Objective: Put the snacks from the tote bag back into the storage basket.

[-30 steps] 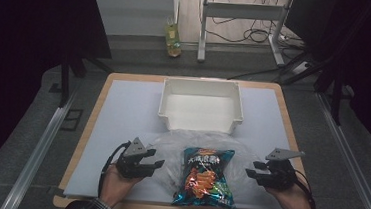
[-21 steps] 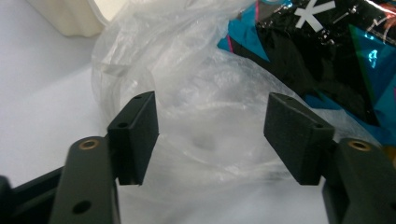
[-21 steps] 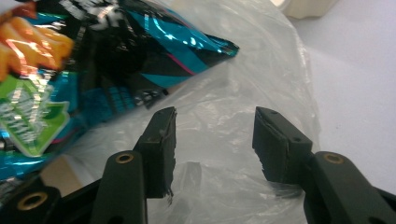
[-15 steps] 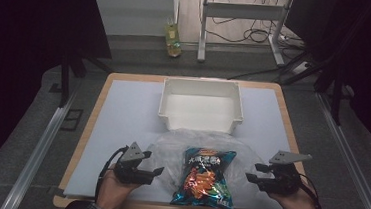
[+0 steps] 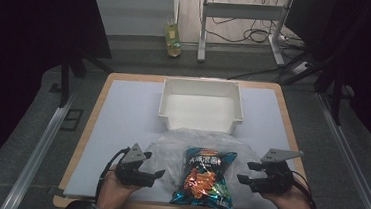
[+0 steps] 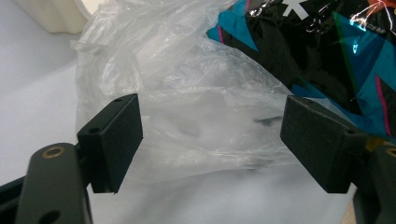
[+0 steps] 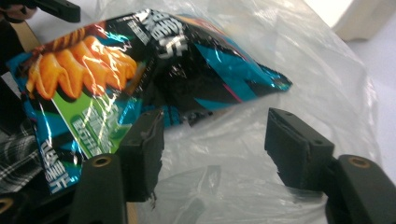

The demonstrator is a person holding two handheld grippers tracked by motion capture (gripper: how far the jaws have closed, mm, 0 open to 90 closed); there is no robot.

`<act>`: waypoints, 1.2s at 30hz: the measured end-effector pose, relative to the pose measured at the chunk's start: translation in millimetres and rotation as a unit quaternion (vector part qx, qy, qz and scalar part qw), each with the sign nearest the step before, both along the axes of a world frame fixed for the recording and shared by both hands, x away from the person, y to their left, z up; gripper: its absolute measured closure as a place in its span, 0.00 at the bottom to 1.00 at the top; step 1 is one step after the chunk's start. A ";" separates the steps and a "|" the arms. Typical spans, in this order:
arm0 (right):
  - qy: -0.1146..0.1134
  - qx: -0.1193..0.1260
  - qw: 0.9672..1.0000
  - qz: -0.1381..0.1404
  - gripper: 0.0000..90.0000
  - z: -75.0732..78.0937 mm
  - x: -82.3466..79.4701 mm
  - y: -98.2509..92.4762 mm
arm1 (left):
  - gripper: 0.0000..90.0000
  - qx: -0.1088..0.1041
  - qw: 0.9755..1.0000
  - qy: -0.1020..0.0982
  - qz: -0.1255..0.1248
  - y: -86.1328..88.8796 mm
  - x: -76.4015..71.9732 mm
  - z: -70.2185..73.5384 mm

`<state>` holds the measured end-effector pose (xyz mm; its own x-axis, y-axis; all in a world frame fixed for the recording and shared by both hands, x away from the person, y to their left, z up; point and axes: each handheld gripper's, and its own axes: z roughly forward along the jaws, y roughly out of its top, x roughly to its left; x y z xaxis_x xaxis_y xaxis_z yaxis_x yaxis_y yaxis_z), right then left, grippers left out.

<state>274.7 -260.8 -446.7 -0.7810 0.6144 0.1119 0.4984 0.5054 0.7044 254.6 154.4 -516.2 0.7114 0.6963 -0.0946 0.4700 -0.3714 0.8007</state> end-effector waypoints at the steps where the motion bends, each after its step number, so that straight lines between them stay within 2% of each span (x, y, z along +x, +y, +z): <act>1: -0.002 -0.001 1.000 0.003 0.39 0.7 0.5 1.7 | 0.23 0.000 1.000 0.000 -0.001 -0.2 0.0 0.0; 7: -0.003 -0.008 1.000 0.018 0.36 -0.2 5.3 13.9 | 0.22 0.004 1.000 0.001 -0.003 -2.0 -0.2 -0.7; 18: 0.018 -0.006 1.000 0.025 0.34 1.5 2.1 28.8 | 0.22 0.007 1.000 0.001 -0.004 -3.2 -1.0 -0.7; 26: 0.044 -0.004 0.998 0.033 0.31 -9.3 0.8 45.2 | 0.22 0.009 1.000 -0.001 -0.004 -3.3 -1.5 -0.4; 29: 0.047 -0.010 0.998 0.040 0.31 -13.6 0.0 49.1 | 0.22 0.009 1.000 0.000 -0.005 -3.4 -1.4 -0.6; 32: 0.042 -0.030 0.998 0.041 0.32 -18.6 1.2 51.7 | 0.22 0.011 1.000 0.001 -0.007 -4.3 -1.5 -0.9; 36: 0.046 -0.026 0.998 0.037 0.34 -20.3 7.8 51.1 | 0.22 0.014 1.000 0.001 -0.010 -5.8 -1.7 -1.3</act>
